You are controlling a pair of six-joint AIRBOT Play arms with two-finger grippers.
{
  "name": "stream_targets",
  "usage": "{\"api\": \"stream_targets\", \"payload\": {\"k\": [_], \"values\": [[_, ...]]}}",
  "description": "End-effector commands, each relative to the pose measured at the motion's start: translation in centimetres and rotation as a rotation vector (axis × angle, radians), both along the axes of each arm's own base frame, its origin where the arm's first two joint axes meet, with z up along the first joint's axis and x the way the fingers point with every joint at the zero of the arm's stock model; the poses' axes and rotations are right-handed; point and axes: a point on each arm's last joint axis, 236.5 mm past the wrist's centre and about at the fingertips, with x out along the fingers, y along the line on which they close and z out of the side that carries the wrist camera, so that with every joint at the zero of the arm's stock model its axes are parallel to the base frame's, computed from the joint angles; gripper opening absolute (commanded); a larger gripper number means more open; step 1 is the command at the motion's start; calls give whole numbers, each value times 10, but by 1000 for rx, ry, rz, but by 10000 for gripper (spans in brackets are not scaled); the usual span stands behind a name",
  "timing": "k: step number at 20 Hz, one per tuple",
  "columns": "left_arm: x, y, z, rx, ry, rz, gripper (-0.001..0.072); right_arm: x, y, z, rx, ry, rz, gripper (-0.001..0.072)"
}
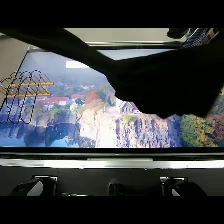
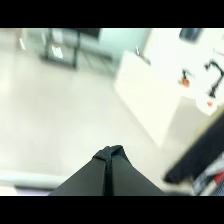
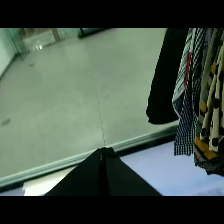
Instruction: Fold the clothes and pants, and hang the long-sleeved shirts on hangers.
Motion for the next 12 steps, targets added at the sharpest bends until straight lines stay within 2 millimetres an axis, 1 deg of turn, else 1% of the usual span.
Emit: {"api": "stream_targets", "payload": {"k": [1, 2, 3, 4, 5, 6, 7, 8, 9, 10, 12], "values": [[-69, 6, 27, 29, -125, 104, 20, -74, -17, 32, 33, -136, -1, 22], [-79, 6, 34, 31, -158, 113, 19, -80, -18, 35, 42, -151, -1, 22], [-85, 6, 39, 29, -182, 116, 20, -82, -19, 38, 43, -163, -2, 22], [-87, 6, 43, 26, -197, 118, 20, -77, -17, 39, 40, -166, -1, 22], [-84, 7, 42, 25, -194, 119, 19, -66, -18, 37, 28, -155, -15, 22], [-76, 9, 39, 23, -180, 119, 20, -50, -18, 32, 14, -131, -32, 22], [-65, 12, 35, 19, -159, 120, 19, -27, -16, 25, -4, -98, -47, 22], [-49, 16, 27, 14, -129, 120, 19, 0, -12, 15, -22, -61, -53, 22], [-31, 21, 17, 9, -92, 123, 19, 33, -4, 3, -42, -26, -51, 22], [-7, 29, 3, 7, -42, 135, 20, 67, 5, -8, -61, 0, -43, 22], [45, 47, -36, 5, 76, 163, 19, 139, 28, -35, -3, 13, -11, 22]]}}
